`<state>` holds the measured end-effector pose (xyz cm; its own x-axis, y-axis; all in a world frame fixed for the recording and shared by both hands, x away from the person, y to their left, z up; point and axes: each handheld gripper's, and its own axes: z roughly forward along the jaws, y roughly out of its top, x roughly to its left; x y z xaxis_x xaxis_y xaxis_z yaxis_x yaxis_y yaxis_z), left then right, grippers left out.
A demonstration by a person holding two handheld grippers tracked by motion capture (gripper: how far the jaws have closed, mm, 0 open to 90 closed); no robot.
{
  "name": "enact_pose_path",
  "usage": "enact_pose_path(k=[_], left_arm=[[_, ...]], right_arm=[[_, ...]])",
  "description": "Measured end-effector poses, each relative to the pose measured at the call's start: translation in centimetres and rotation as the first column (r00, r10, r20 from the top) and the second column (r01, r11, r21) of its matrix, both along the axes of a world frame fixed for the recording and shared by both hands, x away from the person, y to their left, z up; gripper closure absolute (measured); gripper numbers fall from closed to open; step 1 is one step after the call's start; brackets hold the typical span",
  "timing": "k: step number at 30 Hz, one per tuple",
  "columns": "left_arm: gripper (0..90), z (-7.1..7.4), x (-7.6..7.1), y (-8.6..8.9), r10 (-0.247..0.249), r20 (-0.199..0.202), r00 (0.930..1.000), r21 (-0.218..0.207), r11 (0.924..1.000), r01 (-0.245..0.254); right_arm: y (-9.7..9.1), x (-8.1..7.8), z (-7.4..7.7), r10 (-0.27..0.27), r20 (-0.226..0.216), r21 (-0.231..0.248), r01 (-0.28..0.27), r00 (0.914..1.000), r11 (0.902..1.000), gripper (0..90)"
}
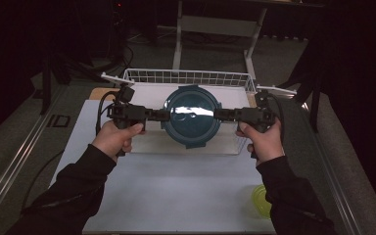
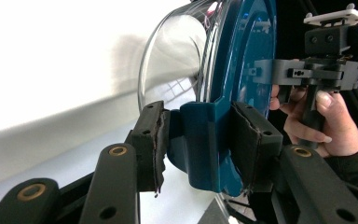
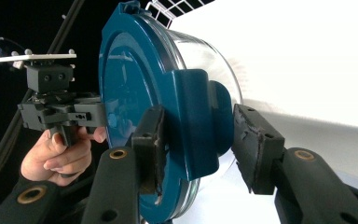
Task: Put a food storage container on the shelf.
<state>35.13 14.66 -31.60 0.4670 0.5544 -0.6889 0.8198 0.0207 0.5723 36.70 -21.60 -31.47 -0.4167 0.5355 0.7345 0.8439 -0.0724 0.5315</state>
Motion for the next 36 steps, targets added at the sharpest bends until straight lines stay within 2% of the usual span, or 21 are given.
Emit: enact_pose_path(k=[3,5,16,19,22,25,29,31,33,36], left_arm=[[56.5,0.6,0.8,0.0,0.016,0.014,0.9998,0.013,0.9998,-0.016],[56.5,0.7,1.5,0.0,0.021,0.007,0.9998,0.012,0.9997,-0.021],[56.3,0.6,4.4,-0.3,0.04,-0.007,0.9992,0.004,0.9992,-0.04],[56.2,0.3,4.9,-0.4,0.051,-0.019,0.9985,-0.008,0.9987,-0.051],[56.1,0.5,5.2,-0.5,0.059,-0.015,0.9982,-0.008,0.9982,-0.059],[55.8,0.4,5.7,-0.5,0.06,-0.035,0.9976,-0.013,0.9981,-0.06],[54.9,0.0,6.5,-0.3,0.059,-0.065,0.9962,-0.028,0.9978,-0.061],[54.3,-0.2,6.7,-0.3,0.065,-0.076,0.995,-0.041,0.9968,-0.068],[53.3,-0.6,7.2,-0.3,0.069,-0.111,0.9914,-0.048,0.996,-0.075],[52.3,-0.9,7.7,-0.2,0.074,-0.122,0.9898,-0.055,0.9952,-0.081]], right_arm=[[0.0,1.0,0.0,-0.006,-0.01,0.012,0.006,0.9999,0.9999,55.7],[0.1,1.5,0.1,-0.009,-0.012,0.016,0.009,0.9999,0.9998,55.7],[0.0,3.8,0.4,-0.054,-0.027,-0.001,0.054,0.9981,0.9985,55.4],[0.1,4.2,0.3,-0.069,-0.033,-0.013,0.068,0.9971,0.9976,55.5],[0.1,4.6,0.5,-0.078,-0.034,-0.012,0.077,0.9964,0.9969,55.4],[0.0,5.0,0.5,-0.081,-0.043,-0.011,0.081,0.9958,0.9967,55.3],[0.0,5.6,0.2,-0.1,-0.084,0.005,0.101,0.9914,0.9949,55.0],[0.0,5.8,0.2,-0.103,-0.097,0.003,0.104,0.9899,0.9946,54.6],[0.2,6.4,0.0,-0.114,-0.109,-0.014,0.114,0.9875,0.9934,53.2],[0.3,6.8,-0.3,-0.125,-0.119,-0.018,0.124,0.9851,0.9922,52.1]])
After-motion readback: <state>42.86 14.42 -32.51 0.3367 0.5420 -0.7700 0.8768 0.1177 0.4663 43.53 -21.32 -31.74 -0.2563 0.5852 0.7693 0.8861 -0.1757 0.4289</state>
